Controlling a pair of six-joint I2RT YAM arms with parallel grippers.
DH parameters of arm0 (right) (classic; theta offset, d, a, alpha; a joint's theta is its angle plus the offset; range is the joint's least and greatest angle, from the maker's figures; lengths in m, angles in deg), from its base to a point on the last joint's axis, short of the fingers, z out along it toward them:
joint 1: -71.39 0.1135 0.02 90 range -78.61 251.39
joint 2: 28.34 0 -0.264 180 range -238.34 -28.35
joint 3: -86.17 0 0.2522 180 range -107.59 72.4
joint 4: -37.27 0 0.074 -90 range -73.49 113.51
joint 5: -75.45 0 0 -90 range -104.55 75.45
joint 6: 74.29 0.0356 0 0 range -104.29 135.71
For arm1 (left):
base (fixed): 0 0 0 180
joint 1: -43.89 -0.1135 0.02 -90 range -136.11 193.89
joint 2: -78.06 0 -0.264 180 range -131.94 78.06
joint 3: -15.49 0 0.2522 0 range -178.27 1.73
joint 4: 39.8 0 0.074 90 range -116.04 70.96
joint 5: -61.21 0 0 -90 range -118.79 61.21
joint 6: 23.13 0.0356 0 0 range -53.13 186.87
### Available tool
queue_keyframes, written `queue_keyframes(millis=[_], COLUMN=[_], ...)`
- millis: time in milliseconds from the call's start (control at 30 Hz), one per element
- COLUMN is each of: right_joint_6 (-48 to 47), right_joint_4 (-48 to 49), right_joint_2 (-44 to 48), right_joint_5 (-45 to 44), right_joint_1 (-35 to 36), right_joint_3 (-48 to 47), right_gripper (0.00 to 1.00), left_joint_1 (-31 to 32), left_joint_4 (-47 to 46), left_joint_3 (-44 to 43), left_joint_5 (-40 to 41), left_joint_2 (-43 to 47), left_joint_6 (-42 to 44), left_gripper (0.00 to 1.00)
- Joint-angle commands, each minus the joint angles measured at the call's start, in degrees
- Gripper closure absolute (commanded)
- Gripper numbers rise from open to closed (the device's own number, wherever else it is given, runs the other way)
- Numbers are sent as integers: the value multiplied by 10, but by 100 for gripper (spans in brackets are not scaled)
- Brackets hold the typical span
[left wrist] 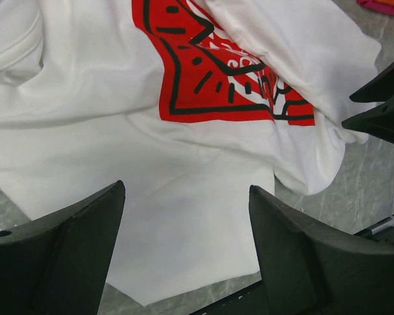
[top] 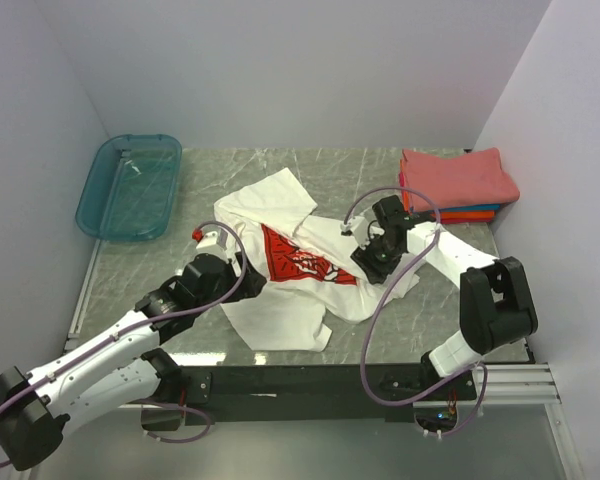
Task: Fold and stack the t-shirts
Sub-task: Flatten the tshirt out
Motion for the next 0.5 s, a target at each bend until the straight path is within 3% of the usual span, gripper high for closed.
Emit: queue_keyframes(millis=[0,167,200,333,467], right_joint_6=[6,13,14,15,8], right_joint_4=[22,22,20,13,-29], right_joint_2=[-19,-57,-62,-54,-54], right_joint_5=[-33,-45,-50,-74,-85], right_joint_1=[10,13,14,16,21], right_joint_3=[7,-1,-4,-34,-99], right_gripper=[45,50,53,84,89], left_joint_1=[-3,-4,-4,-4,-5], left_joint_4=[-8,-3,-2,3,3], left_joint_3=[-3,-14,-15,-12,-7], left_joint_5=[3,17,18,24,23], left_joint_2=[10,8,11,17,20], left_joint_6=[-7,2,2,4,4], left_gripper=[18,18,18,18,18])
